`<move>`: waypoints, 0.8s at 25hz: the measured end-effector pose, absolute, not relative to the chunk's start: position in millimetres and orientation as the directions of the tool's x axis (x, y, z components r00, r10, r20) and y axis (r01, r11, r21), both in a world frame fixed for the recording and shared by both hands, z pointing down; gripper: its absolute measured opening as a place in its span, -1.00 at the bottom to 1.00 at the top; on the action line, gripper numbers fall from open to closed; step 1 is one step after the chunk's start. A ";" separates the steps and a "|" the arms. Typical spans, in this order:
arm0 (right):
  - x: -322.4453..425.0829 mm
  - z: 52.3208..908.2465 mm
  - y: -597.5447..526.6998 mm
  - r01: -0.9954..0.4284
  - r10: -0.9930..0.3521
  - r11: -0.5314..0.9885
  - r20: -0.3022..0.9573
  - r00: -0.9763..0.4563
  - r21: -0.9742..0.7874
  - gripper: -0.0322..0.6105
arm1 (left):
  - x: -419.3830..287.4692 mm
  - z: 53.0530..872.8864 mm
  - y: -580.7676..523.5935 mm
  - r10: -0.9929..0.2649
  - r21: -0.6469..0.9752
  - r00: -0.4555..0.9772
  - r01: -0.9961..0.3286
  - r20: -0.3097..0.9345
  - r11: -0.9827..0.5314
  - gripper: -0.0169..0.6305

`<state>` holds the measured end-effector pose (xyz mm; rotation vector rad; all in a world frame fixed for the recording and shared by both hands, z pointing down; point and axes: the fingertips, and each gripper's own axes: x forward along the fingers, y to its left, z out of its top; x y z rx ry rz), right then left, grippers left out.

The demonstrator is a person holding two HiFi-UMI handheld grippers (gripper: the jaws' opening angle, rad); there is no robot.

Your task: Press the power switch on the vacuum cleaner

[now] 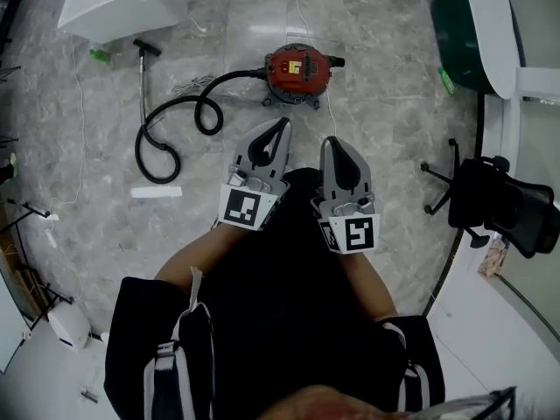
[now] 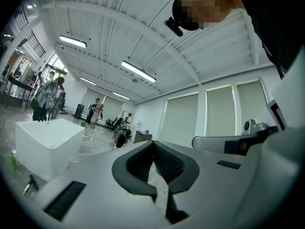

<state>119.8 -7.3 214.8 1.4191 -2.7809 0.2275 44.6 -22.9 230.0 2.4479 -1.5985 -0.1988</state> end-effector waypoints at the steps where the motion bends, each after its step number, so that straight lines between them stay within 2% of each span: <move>1: 119.2 212.7 -8.7 -0.795 -0.794 0.594 0.068 -0.604 -0.119 -0.84 | 47.7 232.8 -25.5 -0.915 0.245 0.404 -0.888 0.008 -0.390 -0.89; 7: 125.2 224.5 -35.9 -0.765 -0.761 0.630 0.087 -0.643 -0.136 -0.84 | 48.7 244.4 -33.1 -0.937 0.245 0.341 -0.917 0.071 -0.315 -0.89; 20: 95.9 335.5 -121.2 -0.654 -0.597 0.756 0.372 -0.711 -0.036 -0.84 | 29.6 267.3 -57.1 -0.965 0.244 0.247 -0.944 0.083 -0.220 -0.89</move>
